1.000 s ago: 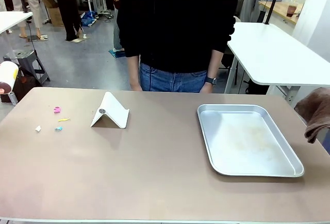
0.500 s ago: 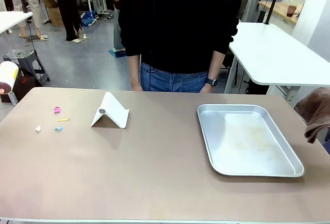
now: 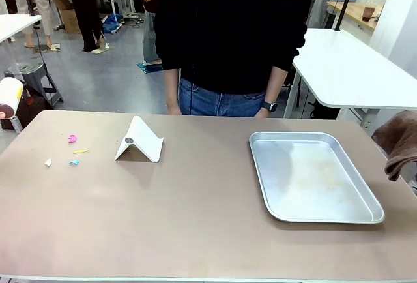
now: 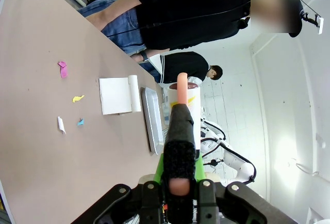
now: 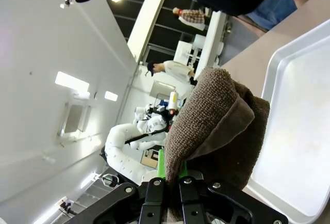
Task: Clean the surface of the table.
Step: Clean the area not pointed to by the person.
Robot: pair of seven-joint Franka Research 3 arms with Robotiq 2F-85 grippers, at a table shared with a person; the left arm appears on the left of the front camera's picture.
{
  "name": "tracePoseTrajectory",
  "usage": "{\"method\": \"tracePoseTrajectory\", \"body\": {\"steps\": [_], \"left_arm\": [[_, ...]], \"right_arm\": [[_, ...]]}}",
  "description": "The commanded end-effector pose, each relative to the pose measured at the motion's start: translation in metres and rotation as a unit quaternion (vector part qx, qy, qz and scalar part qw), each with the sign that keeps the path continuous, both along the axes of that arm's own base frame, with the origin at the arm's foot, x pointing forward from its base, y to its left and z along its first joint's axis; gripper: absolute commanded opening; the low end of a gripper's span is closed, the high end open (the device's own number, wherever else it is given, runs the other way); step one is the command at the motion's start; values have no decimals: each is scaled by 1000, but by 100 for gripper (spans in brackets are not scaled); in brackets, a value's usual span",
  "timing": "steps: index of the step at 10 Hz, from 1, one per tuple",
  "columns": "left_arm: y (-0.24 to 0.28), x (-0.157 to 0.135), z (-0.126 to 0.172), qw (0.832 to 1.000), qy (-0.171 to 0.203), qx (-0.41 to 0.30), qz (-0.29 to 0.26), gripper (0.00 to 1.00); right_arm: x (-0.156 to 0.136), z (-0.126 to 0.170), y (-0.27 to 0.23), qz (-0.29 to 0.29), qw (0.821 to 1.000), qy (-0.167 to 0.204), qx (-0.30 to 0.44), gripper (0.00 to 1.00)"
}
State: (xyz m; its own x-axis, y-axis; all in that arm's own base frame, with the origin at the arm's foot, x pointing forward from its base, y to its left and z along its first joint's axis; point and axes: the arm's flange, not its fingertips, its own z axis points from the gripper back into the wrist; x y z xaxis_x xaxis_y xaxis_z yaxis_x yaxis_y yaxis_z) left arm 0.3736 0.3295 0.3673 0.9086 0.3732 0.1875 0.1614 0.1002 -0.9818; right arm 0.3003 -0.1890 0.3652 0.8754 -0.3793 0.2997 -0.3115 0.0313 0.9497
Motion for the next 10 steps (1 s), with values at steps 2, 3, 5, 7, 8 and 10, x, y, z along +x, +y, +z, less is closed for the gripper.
{"method": "tracePoseTrajectory", "body": {"steps": [2, 3, 5, 7, 8, 10], "left_arm": [[-1, -2, 3, 1000, -3, 0, -1, 0], [-1, -2, 3, 1000, -3, 0, -1, 0], [-1, -2, 3, 1000, -3, 0, -1, 0], [0, 0, 0, 1000, 0, 0, 0, 23], [-5, -3, 10, 995, 20, 98, 9, 23], [-7, 7, 16, 982, 57, 180, -3, 23]], "right_arm": [[-3, 5, -1, 0, 1000, -6, 0, 7], [-3, 5, -1, 0, 1000, -6, 0, 7], [-3, 5, -1, 0, 1000, -6, 0, 7], [-3, 5, -1, 0, 1000, -6, 0, 7], [-3, 5, -1, 0, 1000, -6, 0, 7], [-3, 5, -1, 0, 1000, -6, 0, 7]]}}
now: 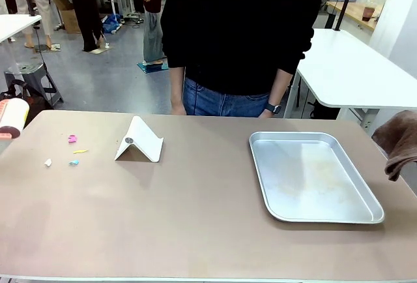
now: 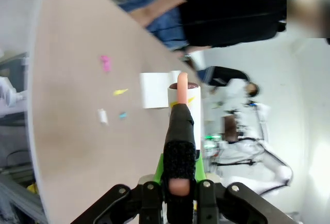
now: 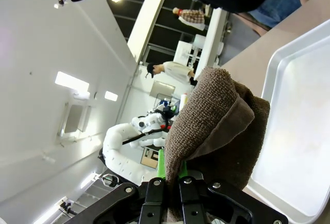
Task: Clean the surface of the table.
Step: Clean the area not pointed to by the person.
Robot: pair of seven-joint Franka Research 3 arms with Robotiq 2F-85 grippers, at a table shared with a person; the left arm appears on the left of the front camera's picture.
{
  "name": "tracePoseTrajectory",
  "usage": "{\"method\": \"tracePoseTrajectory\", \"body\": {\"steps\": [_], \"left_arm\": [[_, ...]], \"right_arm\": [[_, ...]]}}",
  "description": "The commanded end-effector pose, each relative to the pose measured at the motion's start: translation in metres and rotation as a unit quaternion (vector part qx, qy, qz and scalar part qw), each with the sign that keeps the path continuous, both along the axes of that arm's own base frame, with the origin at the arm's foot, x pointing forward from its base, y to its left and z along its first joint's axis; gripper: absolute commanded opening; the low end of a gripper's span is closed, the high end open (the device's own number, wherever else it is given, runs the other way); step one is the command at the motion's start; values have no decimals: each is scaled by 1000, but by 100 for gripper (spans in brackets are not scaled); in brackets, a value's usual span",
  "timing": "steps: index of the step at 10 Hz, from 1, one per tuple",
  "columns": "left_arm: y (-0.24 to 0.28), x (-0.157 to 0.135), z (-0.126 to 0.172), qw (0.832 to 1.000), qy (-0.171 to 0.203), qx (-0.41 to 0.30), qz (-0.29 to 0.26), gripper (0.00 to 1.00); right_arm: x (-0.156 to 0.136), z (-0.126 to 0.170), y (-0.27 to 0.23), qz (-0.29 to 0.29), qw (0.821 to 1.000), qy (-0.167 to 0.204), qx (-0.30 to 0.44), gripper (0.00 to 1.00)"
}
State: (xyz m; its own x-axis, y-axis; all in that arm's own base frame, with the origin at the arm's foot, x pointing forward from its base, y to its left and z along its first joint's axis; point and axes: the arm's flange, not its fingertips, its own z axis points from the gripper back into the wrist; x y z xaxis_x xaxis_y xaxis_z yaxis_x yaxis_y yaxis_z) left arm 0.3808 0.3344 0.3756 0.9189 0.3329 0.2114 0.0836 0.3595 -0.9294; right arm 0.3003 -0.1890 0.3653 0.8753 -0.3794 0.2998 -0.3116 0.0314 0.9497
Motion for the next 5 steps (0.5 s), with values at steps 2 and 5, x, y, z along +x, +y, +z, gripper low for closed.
{"method": "tracePoseTrajectory", "body": {"steps": [2, 5], "left_arm": [[-14, 12, 8, 995, 50, 88, -18, 23], [-26, 27, -4, 984, 103, 139, -44, 23]], "right_arm": [[-3, 5, -1, 0, 1000, -6, 0, 7], [-3, 5, -1, 0, 1000, -6, 0, 7]]}}
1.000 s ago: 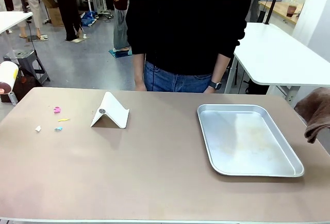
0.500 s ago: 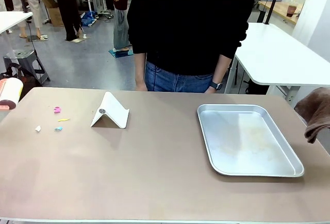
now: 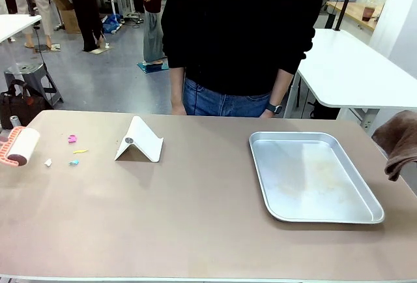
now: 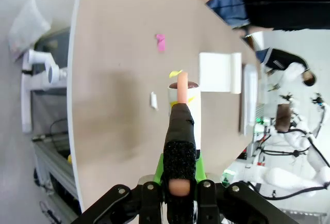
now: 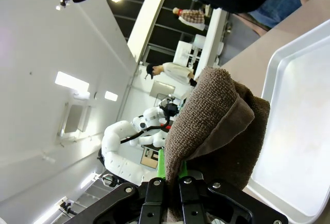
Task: Clean the surface of the table.
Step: Clean the area not pointed to by the person.
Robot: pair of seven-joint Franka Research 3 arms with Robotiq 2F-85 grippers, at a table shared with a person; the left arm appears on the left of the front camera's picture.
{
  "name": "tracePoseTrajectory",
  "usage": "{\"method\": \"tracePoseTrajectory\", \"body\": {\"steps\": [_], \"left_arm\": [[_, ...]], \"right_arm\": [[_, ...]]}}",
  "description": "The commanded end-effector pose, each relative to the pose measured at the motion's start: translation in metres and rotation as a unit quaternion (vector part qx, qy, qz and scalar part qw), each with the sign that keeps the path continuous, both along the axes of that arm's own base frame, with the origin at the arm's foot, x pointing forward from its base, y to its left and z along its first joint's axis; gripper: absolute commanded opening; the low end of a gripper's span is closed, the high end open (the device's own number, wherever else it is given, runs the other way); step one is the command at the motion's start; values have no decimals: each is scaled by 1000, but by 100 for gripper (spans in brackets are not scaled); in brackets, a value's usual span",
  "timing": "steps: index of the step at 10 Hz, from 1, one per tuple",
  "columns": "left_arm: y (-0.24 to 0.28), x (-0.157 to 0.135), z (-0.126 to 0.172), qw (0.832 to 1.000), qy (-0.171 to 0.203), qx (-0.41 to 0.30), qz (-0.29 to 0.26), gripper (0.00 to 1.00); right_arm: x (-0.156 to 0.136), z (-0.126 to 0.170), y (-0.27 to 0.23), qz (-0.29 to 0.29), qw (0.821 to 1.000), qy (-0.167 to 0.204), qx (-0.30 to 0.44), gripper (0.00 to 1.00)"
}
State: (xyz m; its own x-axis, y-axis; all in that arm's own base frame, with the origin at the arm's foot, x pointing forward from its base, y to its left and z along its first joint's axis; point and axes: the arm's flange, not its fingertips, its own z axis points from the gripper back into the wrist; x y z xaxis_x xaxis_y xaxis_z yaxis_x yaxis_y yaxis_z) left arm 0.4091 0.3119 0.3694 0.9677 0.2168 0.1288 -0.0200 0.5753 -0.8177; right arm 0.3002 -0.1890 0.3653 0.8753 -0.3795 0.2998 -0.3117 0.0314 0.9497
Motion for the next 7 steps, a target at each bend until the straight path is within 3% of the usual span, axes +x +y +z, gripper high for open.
{"method": "tracePoseTrajectory", "body": {"steps": [1, 7], "left_arm": [[-5, -2, 2, 999, 37, 23, -2, 23], [-29, 4, -7, 996, 67, 64, 17, 23]], "right_arm": [[-3, 5, -1, 0, 1000, -6, 0, 7], [-3, 5, -1, 0, 1000, -6, 0, 7]]}}
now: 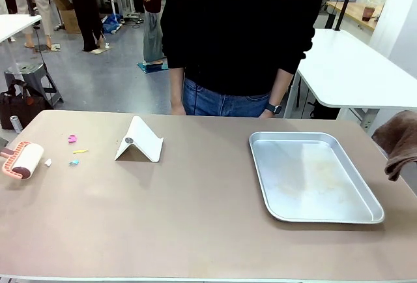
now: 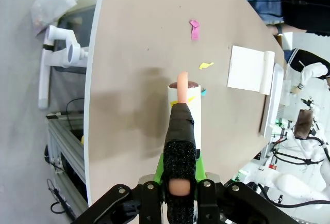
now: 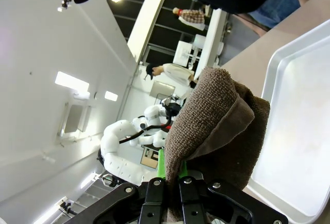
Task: Clean the surface of the table.
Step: Clean the area not pointed to by the person.
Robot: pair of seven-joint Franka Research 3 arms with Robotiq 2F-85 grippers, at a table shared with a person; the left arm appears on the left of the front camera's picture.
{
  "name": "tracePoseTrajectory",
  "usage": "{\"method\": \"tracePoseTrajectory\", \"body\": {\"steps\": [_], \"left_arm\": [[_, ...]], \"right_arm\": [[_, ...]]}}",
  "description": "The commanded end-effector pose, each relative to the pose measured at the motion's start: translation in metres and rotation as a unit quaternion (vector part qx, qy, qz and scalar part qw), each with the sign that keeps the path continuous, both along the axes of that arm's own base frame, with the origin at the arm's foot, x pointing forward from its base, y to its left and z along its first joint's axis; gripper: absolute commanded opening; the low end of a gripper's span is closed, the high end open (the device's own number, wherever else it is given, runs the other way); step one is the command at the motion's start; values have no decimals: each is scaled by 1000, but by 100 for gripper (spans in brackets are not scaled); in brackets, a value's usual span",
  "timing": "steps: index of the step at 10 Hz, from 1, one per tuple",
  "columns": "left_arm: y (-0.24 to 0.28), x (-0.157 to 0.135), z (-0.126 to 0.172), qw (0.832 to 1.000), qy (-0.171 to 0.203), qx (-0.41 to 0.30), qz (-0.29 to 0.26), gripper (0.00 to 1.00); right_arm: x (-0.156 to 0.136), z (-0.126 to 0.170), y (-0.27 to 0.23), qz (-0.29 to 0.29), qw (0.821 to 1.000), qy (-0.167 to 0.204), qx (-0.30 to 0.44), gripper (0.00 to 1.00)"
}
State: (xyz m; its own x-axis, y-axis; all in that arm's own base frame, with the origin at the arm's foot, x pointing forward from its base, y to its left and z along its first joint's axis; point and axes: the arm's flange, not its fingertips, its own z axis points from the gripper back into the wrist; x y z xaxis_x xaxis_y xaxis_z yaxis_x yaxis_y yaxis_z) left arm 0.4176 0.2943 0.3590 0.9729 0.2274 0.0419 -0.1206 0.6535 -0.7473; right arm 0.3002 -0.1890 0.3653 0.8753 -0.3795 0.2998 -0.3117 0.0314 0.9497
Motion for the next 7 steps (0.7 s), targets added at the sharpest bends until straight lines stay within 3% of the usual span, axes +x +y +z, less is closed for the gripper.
{"method": "tracePoseTrajectory", "body": {"steps": [1, 4, 7], "left_arm": [[-17, -2, 1, 1000, 11, 18, 11, 23], [-38, 4, -5, 999, 15, 48, 21, 23], [-61, 6, -16, 998, 14, 64, -4, 23]], "right_arm": [[-3, 5, -1, 0, 1000, -6, 0, 7], [-3, 5, -1, 0, 1000, -6, 0, 7], [-3, 5, -1, 0, 1000, -6, 0, 7]]}}
